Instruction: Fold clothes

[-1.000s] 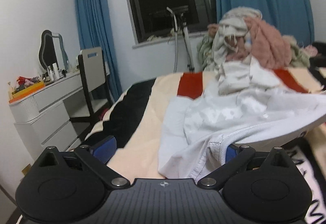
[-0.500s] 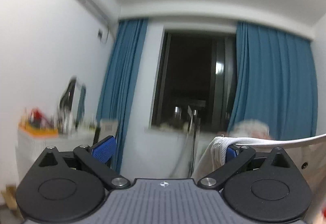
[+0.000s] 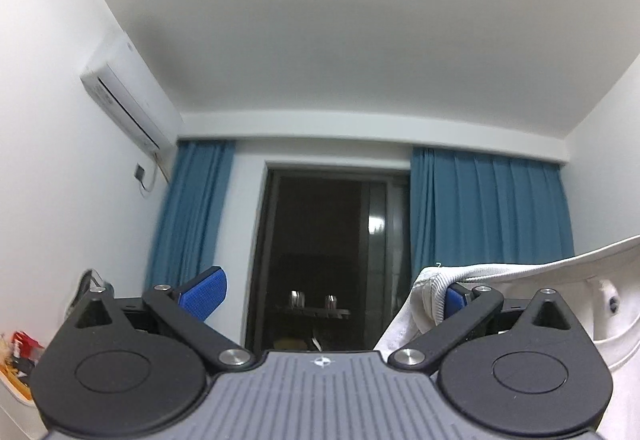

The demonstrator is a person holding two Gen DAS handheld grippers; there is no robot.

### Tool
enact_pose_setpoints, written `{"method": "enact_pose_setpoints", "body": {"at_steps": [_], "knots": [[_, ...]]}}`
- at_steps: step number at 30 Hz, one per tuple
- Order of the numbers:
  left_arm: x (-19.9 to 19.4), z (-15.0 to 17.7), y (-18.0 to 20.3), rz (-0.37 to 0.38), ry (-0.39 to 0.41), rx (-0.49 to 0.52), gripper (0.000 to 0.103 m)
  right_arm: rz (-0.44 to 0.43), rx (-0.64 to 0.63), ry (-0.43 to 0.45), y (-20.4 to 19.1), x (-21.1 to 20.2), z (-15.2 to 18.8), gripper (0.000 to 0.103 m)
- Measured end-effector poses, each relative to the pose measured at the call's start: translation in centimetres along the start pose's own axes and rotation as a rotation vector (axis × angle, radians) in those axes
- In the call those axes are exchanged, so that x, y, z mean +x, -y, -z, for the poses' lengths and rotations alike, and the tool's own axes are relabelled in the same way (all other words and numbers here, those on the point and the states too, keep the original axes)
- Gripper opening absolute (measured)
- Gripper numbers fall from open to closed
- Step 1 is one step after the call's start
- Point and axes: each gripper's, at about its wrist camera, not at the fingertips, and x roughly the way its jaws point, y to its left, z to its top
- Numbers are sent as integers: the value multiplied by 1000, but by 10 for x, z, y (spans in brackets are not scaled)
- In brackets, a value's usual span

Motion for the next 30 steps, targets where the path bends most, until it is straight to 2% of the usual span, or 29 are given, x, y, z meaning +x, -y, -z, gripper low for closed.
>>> {"method": "enact_pose_setpoints", "body": {"at_steps": [3, 5, 8, 12, 16, 17, 20, 22, 24, 26, 28, 30], "knots": [[37, 48, 13, 16, -71, 17, 103, -1, -23, -69, 4, 26, 31, 74], [66, 88, 22, 26, -126, 31, 103, 5, -39, -124, 5, 46, 66, 74], [118, 162, 32, 37, -228, 41, 103, 18, -69, -223, 4, 81, 134, 75], [201, 260, 50, 41, -359, 52, 103, 37, -70, -319, -4, 158, 239, 75], [296, 348, 63, 31, -403, 36, 103, 57, -70, -415, -12, 234, 345, 74], [326, 376, 67, 28, -438, 39, 103, 62, -70, -439, -13, 253, 372, 74], [403, 476, 78, 26, -572, 63, 103, 81, -44, -501, -22, 315, 457, 74], [441, 548, 74, 19, -654, 77, 103, 90, -34, -573, -24, 344, 516, 74], [478, 617, 71, 29, -764, 65, 103, 85, -25, -675, -24, 374, 579, 74], [501, 683, 65, 45, -887, 42, 103, 66, -28, -774, -26, 385, 630, 74], [517, 729, 62, 87, -1007, 56, 102, 38, -36, -873, -31, 396, 674, 74], [526, 764, 59, 133, -1094, 102, 96, -28, -50, -1022, -31, 411, 708, 74]]}}
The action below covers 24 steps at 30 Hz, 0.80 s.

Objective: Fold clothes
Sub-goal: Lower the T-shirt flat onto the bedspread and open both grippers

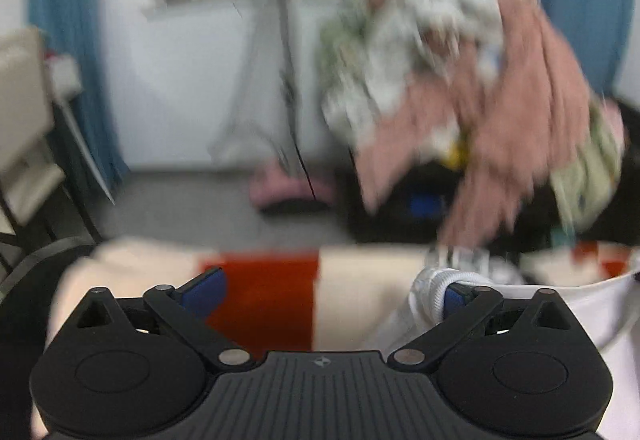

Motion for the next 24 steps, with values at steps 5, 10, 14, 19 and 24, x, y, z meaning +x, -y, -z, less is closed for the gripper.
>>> {"method": "enact_pose_setpoints", "body": {"at_steps": [5, 10, 14, 19, 24], "knots": [[7, -6, -5, 116, -153, 94, 99, -182, -109, -246, -15, 19, -7, 75], [-47, -9, 1, 141, -76, 111, 103, -335, -109, -298, -28, -5, -21, 78], [-91, -11, 6, 161, -14, 124, 103, -277, -74, -215, -31, -32, -17, 78], [-173, 12, 10, 173, 75, 103, 103, -247, -29, -53, -23, -95, 1, 78], [-301, 78, 13, 167, 186, 20, 103, -236, 30, 57, -11, -195, 37, 78]]}}
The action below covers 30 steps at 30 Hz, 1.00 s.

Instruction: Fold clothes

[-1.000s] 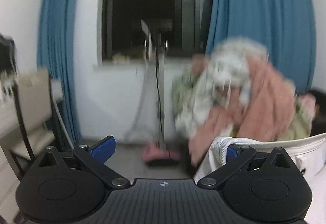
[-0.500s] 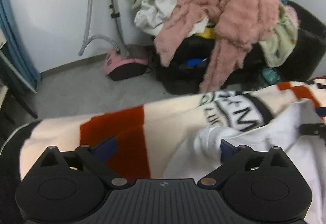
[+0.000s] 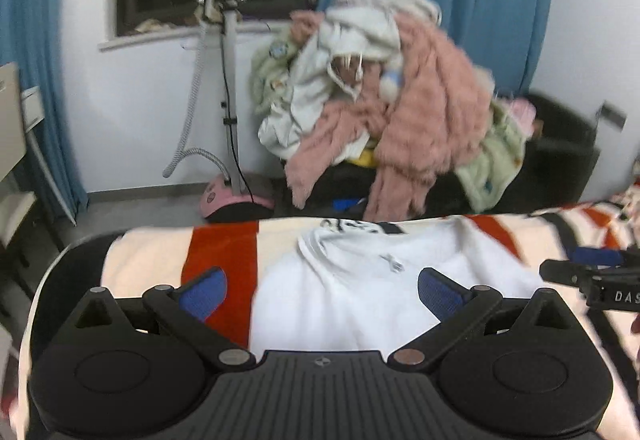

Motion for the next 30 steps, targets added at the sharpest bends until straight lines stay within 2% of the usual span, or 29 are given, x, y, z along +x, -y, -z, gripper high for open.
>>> {"method": "enact_pose_setpoints", "body": {"at_steps": [4, 9, 14, 19, 24, 27, 30], "knots": [[-104, 40, 17, 0, 74, -53, 103, -21, 40, 83, -16, -96, 38, 78], [-205, 103, 34, -36, 76, -111, 103, -12, 4, 120, -40, -198, 86, 78], [-258, 147, 39, -34, 49, -161, 102, -22, 34, 168, -51, -265, 117, 78], [-278, 171, 43, -47, 87, -161, 102, -24, 39, 227, -53, -288, 148, 78], [-260, 191, 31, -45, 111, -242, 101, -17, 54, 287, -47, -288, 185, 78], [-240, 196, 20, -66, 108, -294, 99, -31, 95, 269, -39, -277, 201, 78], [-225, 197, 16, -91, 118, -278, 98, -39, 80, 259, -38, -263, 203, 78]]}}
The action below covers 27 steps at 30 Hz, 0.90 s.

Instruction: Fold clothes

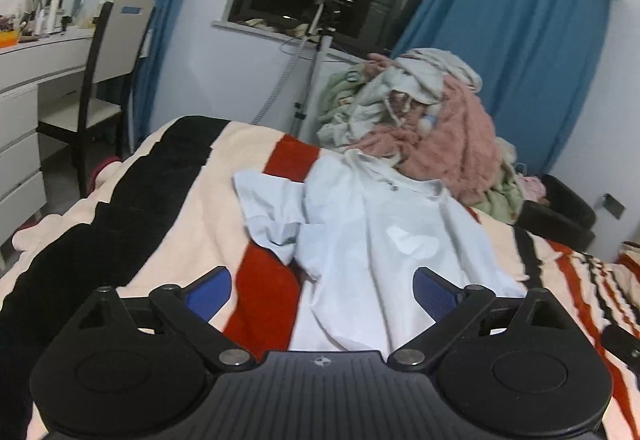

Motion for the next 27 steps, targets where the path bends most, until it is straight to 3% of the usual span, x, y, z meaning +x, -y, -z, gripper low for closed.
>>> {"method": "enact_pose_setpoints", "body": {"at_steps": [6, 16, 22, 24, 27], "knots": [[30, 4, -8, -34, 5, 24, 98, 22, -24, 23, 0, 16, 6, 78], [102, -4, -41, -90, -81, -93, 93, 70, 21, -14, 6, 40, 14, 78], [151, -28, -75, -142, -23, -196, 87, 90, 35, -42, 9, 54, 23, 78], [167, -36, -85, -120, -4, -236, 79, 93, 37, -46, 11, 60, 24, 78], [193, -47, -94, -79, 11, -255, 79, 103, 42, -51, 16, 73, 27, 78]]}}
